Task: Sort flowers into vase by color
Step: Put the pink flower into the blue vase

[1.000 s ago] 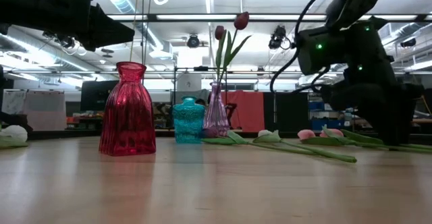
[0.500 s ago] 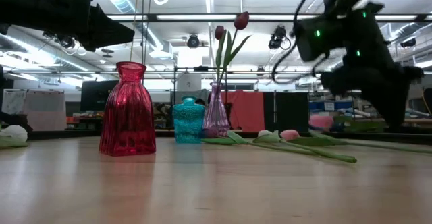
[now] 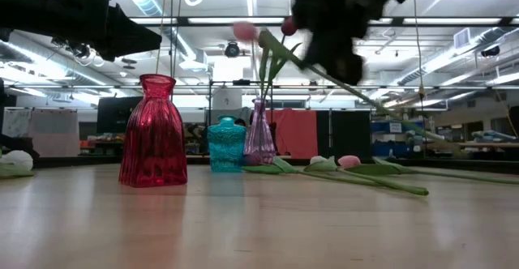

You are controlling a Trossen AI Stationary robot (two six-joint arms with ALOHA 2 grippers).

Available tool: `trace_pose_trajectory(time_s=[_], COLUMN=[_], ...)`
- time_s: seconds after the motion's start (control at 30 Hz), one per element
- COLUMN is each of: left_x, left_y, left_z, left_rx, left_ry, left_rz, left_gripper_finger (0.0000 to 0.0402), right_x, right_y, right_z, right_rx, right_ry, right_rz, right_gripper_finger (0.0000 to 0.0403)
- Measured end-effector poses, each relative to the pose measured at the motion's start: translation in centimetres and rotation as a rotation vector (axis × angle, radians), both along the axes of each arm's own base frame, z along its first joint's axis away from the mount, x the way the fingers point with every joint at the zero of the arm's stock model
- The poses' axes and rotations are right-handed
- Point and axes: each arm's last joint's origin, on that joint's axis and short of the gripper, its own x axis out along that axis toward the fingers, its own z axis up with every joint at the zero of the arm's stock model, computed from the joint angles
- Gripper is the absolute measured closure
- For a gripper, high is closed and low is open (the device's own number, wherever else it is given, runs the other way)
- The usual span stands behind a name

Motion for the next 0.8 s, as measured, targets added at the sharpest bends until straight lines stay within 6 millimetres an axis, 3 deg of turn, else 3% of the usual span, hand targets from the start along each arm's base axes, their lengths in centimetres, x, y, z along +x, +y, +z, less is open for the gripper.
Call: trace_pose_trajectory(time_s=[0.2, 0.43, 0.6, 0.8], left_x=[0.0, 0.0, 0.0, 0.0], left_y=[0.0, 0.0, 0.0, 0.0], left_z=[0.0, 0.0, 0.0, 0.1], left_rx=[0.0, 0.0, 0.01, 0.016], left_ry=[-0.002, 0.002, 0.0, -0.001], left_rz=[0.0, 0.0, 0.0, 0.0], left_gripper_finger=[0.021, 0.021, 0.021, 0.021], right_x=[3.7, 5.7, 5.5, 5.7], right_y=[-1.0, -2.0, -2.9, -4.4], right_z=[1.3, 3.3, 4.6, 4.0], right_rx=[-0.197, -0.397, -0.591, -0.812], right_ry=[-0.457, -0.869, -0.938, -0.848], right_rz=[0.058, 0.038, -0.063, -0.156], right_gripper_finger=[0.0396, 0.0395, 0.0395, 0.0395])
